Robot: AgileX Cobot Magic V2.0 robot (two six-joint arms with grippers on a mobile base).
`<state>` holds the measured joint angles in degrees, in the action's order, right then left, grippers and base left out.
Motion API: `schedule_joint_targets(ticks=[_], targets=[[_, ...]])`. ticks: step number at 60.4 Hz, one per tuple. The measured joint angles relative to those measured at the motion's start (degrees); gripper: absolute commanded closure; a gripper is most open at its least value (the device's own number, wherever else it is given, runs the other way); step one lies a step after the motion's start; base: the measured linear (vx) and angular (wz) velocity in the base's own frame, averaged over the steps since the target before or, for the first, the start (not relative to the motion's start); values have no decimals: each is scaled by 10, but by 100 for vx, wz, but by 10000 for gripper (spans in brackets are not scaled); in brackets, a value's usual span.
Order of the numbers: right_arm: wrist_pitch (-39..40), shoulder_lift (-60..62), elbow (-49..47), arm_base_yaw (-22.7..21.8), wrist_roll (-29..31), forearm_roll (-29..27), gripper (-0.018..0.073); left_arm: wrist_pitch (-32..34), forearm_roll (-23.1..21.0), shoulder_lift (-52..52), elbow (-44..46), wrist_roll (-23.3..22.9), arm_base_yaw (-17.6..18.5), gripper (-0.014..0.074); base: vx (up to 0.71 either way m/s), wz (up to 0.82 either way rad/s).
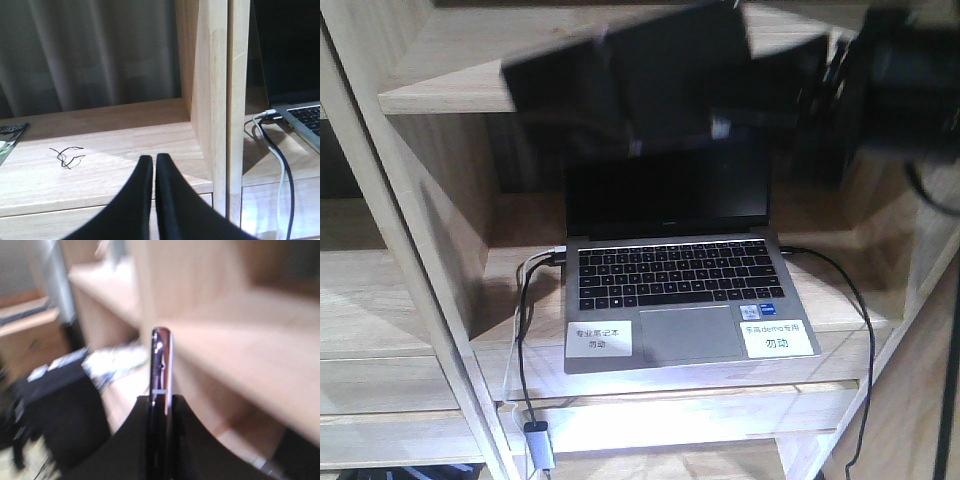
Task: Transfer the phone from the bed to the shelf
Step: 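Lower the phone onto the upper shelf with the right gripper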
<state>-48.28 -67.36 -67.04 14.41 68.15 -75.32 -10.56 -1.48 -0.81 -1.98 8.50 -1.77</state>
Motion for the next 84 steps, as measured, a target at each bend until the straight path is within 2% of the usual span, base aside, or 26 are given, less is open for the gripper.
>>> schedule_joint_targets(ticks=[19,47,69,84], targets=[[13,-62,-140,0,-2,-5,561,0,0,0,0,0,0,595,0,0],[-17,-269,-345,0,-46,-7,561,0,0,0,0,0,0,595,0,0],[-5,-382,-410,41,-48,-8,561,0,0,0,0,0,0,595,0,0],[31,-416,-414,44,-49,-20,559,0,0,0,0,0,0,595,0,0]])
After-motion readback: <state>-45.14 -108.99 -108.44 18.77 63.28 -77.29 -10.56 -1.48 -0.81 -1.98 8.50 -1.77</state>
